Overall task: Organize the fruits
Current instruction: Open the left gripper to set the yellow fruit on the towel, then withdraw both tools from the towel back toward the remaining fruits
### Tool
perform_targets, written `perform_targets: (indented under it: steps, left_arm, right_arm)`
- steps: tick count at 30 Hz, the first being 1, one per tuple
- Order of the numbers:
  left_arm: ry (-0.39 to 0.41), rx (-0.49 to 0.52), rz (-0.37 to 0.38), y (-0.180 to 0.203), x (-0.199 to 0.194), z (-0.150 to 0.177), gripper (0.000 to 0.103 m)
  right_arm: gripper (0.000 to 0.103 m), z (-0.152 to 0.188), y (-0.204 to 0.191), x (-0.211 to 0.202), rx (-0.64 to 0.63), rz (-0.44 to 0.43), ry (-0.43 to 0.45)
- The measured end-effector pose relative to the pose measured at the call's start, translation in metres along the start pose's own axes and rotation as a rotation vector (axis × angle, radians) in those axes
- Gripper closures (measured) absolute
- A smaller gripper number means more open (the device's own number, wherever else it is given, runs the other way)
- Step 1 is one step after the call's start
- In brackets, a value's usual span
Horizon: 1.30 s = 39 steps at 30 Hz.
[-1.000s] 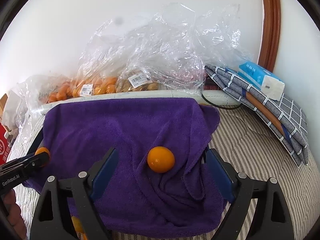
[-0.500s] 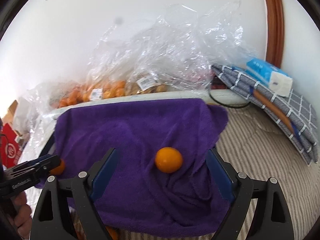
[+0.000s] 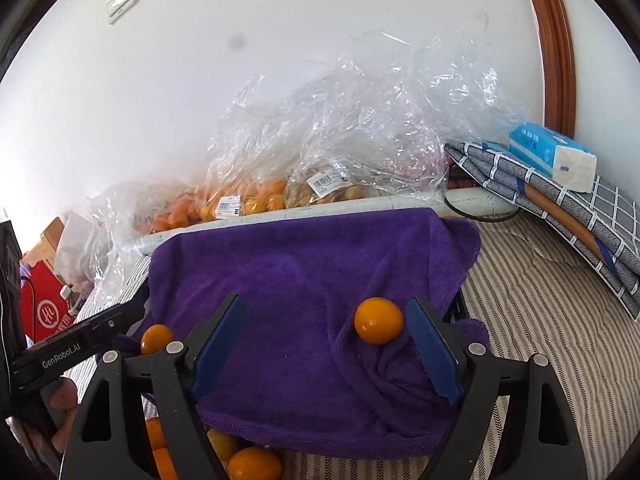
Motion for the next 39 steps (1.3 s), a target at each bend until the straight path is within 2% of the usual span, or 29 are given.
perform_targets:
  steps: [3,7,12,16,20,24,29,36,39]
  left_arm:
    - [-0.004,0.000,-0.006,-0.001,-0.001,0.000,0.056]
    - [0.028,-0.001,-0.002,0.001,-0.008,-0.004,0.056]
    - [-0.003,-0.011,0.078,0.013,-0.015,0.000,0.058]
    - [0.004,0.032,0.079,0.022,-0.019,0.004,0.058]
    - [-0.041,0.064,0.091,0.031,-0.024,0.013,0.058]
    - [-0.014,0.096,0.112,0.038,-0.042,0.021,0.058]
    - [-0.044,0.104,0.096,0.024,-0.056,0.044,0.058]
    - [-0.028,0.081,0.041,-0.021,-0.075,0.057,0.058]
    - [-0.032,0.050,0.032,-0.037,-0.075,0.061,0.057]
  right_arm:
    - [0.023,0.004,-0.003,-0.004,-0.033,0.024,-0.014]
    - [0.024,0.010,-0.001,-0.017,-0.049,0.069,-0.012]
    - [0.025,0.013,0.006,-0.047,-0.006,0.065,0.021]
    - [0.035,0.015,0.006,-0.066,-0.020,0.075,0.007]
    - [0.037,0.021,0.005,-0.084,-0.028,0.092,0.011]
    - [0.037,0.033,0.004,-0.094,-0.023,0.099,-0.004]
    - [0.040,0.054,0.007,-0.100,0.004,0.095,-0.027]
    - [0.042,0.079,0.008,-0.099,0.027,0.106,-0.058]
    - [0.050,0.090,0.003,-0.092,0.012,0.101,-0.085]
Point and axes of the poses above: each gripper's, at about its wrist camera, not at the fingertips, and x roughly the way its jaws point, y to its right, z to its underside, the point moved 10 cm from there along x, roughly the way its jaws point, and after that the axes turned 7 degrees about -x, right-handed, at the moved point
